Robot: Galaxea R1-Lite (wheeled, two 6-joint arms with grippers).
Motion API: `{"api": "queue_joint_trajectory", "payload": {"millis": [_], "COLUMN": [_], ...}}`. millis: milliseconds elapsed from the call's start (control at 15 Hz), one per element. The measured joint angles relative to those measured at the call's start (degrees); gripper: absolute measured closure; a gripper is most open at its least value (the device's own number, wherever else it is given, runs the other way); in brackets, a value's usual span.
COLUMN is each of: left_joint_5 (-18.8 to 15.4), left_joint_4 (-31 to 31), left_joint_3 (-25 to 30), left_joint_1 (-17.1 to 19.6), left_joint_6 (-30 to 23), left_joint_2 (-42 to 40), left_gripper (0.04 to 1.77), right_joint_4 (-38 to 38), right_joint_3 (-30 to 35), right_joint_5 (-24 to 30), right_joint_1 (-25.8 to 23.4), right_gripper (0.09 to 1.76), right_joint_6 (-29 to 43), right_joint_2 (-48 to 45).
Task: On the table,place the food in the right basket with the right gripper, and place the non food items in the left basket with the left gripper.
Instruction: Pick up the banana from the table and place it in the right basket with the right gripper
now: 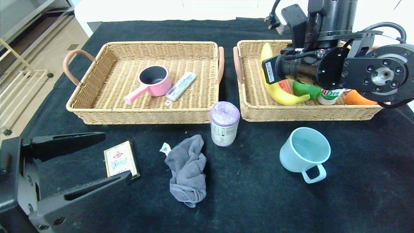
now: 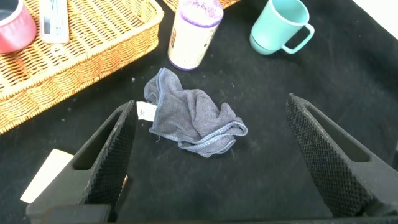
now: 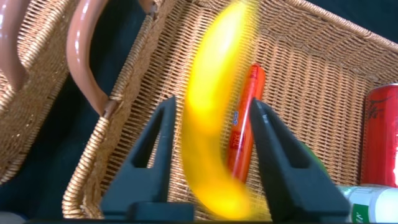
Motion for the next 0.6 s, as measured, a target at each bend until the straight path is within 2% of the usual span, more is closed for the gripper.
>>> {"api": "queue_joint_trajectory", "payload": {"millis": [267,600], "left_joint_5": [0.07,0.09], "left_joint_4": [-0.01,0.0], "left_joint_3": [0.0,0.0], "left_joint_1": [0.0,0.0], "left_joint_6": [0.0,0.0], "left_joint_2": [-0.09,-0.09], "left_gripper": [0.09,0.09], "right_joint_4": [0.16,0.46], "right_joint_3": [0.06,0.52], "right_joint_5": [0.06,0.04], "right_joint_1": [-0.33,0.2], "right_gripper": [0.6,0.38], "right_joint_6": [-0.11,-0.01], "right_joint_2": [-0.09,-0.8]}}
